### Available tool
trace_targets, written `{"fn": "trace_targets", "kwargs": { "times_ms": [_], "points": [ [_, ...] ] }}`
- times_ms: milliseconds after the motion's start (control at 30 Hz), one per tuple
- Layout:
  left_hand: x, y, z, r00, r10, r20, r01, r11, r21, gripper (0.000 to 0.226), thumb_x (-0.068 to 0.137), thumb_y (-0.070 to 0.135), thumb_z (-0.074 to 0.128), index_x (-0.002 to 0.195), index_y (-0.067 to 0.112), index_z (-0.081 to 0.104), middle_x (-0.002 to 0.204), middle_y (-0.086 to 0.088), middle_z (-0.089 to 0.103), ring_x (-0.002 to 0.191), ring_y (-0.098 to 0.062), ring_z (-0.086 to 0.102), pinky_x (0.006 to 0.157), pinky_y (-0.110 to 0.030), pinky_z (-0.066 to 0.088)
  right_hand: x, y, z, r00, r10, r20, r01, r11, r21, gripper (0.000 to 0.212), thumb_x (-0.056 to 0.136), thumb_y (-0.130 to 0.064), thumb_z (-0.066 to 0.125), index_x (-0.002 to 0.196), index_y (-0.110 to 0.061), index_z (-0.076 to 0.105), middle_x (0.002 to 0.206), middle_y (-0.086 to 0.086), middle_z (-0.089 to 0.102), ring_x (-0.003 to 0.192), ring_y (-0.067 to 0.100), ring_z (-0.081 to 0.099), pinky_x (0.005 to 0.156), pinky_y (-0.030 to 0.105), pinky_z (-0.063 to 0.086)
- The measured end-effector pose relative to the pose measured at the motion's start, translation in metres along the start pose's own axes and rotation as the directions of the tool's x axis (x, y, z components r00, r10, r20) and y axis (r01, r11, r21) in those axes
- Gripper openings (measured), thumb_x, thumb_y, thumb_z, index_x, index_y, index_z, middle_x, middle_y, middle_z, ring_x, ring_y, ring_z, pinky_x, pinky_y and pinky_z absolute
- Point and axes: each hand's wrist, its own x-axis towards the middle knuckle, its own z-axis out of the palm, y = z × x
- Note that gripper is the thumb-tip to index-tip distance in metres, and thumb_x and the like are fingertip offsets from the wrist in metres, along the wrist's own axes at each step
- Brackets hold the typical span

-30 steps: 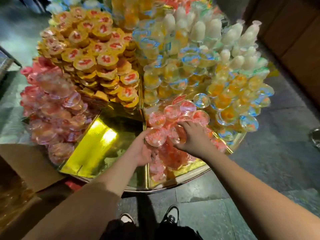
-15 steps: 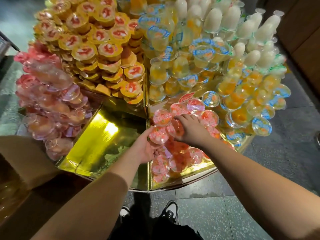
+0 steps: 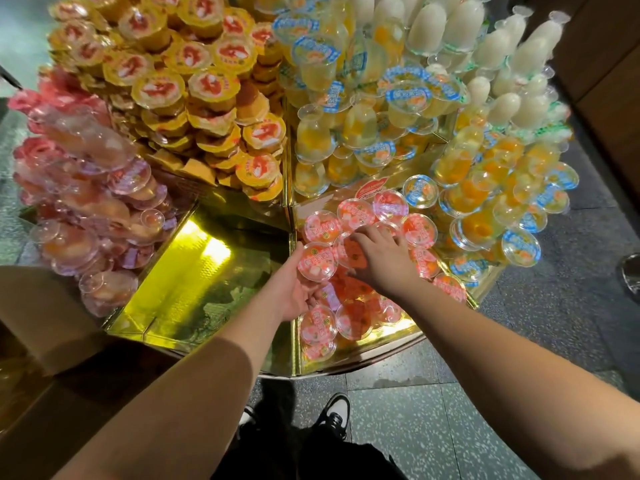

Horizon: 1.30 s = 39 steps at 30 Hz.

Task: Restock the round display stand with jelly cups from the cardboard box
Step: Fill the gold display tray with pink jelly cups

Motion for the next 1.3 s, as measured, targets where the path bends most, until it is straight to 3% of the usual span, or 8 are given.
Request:
{"fn": "trace_targets", "kwargs": {
  "times_ms": [267,467,600,733,867,967,1167,1300],
  "points": [
    [-0.003,0.004,-0.002,0.999,-0.009,-0.031,0.01,0.999,0.031,0.088,0.077,0.084,0.049,0.119,0.008,0.066,0.119,-0.015,0.069,0.068,-0.018,0.051,0.056,-0.026,0.04,-0.004,-0.003,-0.003,0.999,0.009,0.043,-0.009,1.0,-0.003,0.08,0.083,-0.055,0.071,0.149,-0.027,0.034,0.153,-0.001,0.035,0.14,0.024,0.033,0.113,0.05,0.023],
    [-0.019,0.006,-0.01,0.999,-0.001,-0.052,0.007,0.992,0.122,0.092,0.077,0.086,0.045,0.118,0.005,0.061,0.111,-0.015,0.07,0.084,-0.024,0.062,0.055,-0.027,0.045,-0.014,0.0,-0.017,0.996,0.012,0.09,-0.013,1.0,0.012,0.087,0.081,-0.056,0.072,0.151,-0.027,0.03,0.156,0.002,0.029,0.144,0.026,0.026,0.117,0.051,0.019],
    [-0.037,0.006,-0.031,0.988,0.045,-0.145,-0.016,0.98,0.2,0.081,0.086,0.079,0.041,0.115,0.004,0.053,0.114,-0.012,0.065,0.085,-0.024,0.061,0.056,-0.029,0.044,-0.021,-0.005,-0.034,0.999,0.022,0.038,-0.026,0.993,0.119,0.071,0.087,-0.054,0.065,0.147,-0.026,0.038,0.149,0.001,0.038,0.137,0.023,0.035,0.115,0.05,0.03],
    [-0.063,0.006,-0.083,0.955,0.182,-0.234,-0.134,0.969,0.205,0.056,0.097,0.057,0.047,0.117,0.006,0.055,0.105,-0.008,0.064,0.067,-0.021,0.057,0.049,-0.026,0.039,-0.013,-0.036,-0.058,0.994,0.044,-0.096,-0.016,0.96,0.28,0.049,0.094,-0.038,0.06,0.137,-0.016,0.051,0.133,0.005,0.053,0.121,0.022,0.052,0.103,0.041,0.044],
    [-0.107,0.004,-0.158,0.888,0.314,-0.335,-0.265,0.946,0.184,0.03,0.099,0.042,0.052,0.102,0.012,0.057,0.091,-0.005,0.062,0.053,-0.016,0.053,0.048,-0.023,0.036,0.009,-0.113,-0.073,0.993,-0.088,-0.078,0.108,0.944,0.311,0.037,0.096,-0.033,0.058,0.129,-0.015,0.057,0.118,0.004,0.062,0.108,0.02,0.059,0.09,0.034,0.049],
    [-0.143,-0.004,-0.223,0.795,0.412,-0.446,-0.339,0.91,0.237,0.026,0.099,0.038,0.054,0.113,0.016,0.059,0.092,-0.003,0.063,0.062,-0.018,0.054,0.052,-0.023,0.038,0.024,-0.196,-0.068,0.969,-0.248,-0.001,0.235,0.917,0.322,0.037,0.097,-0.029,0.058,0.13,-0.013,0.057,0.123,0.006,0.06,0.114,0.023,0.057,0.094,0.033,0.045],
    [-0.209,-0.043,-0.366,0.633,0.411,-0.656,-0.281,0.912,0.299,0.032,0.102,0.039,0.051,0.121,0.015,0.057,0.103,-0.005,0.065,0.083,-0.017,0.061,0.062,-0.025,0.043,0.03,-0.379,-0.02,0.826,-0.554,0.103,0.502,0.807,0.311,0.027,0.097,-0.029,0.057,0.118,-0.013,0.062,0.111,0.008,0.065,0.104,0.025,0.059,0.079,0.033,0.039],
    [-0.238,-0.093,-0.456,0.583,0.409,-0.702,-0.292,0.912,0.289,0.024,0.101,0.037,0.052,0.116,0.02,0.06,0.11,-0.004,0.067,0.093,-0.017,0.064,0.077,-0.027,0.048,0.028,-0.485,0.03,0.74,-0.612,0.28,0.563,0.791,0.24,0.024,0.094,-0.029,0.056,0.114,-0.017,0.063,0.114,0.008,0.066,0.108,0.028,0.061,0.083,0.035,0.044]
  ]
}}
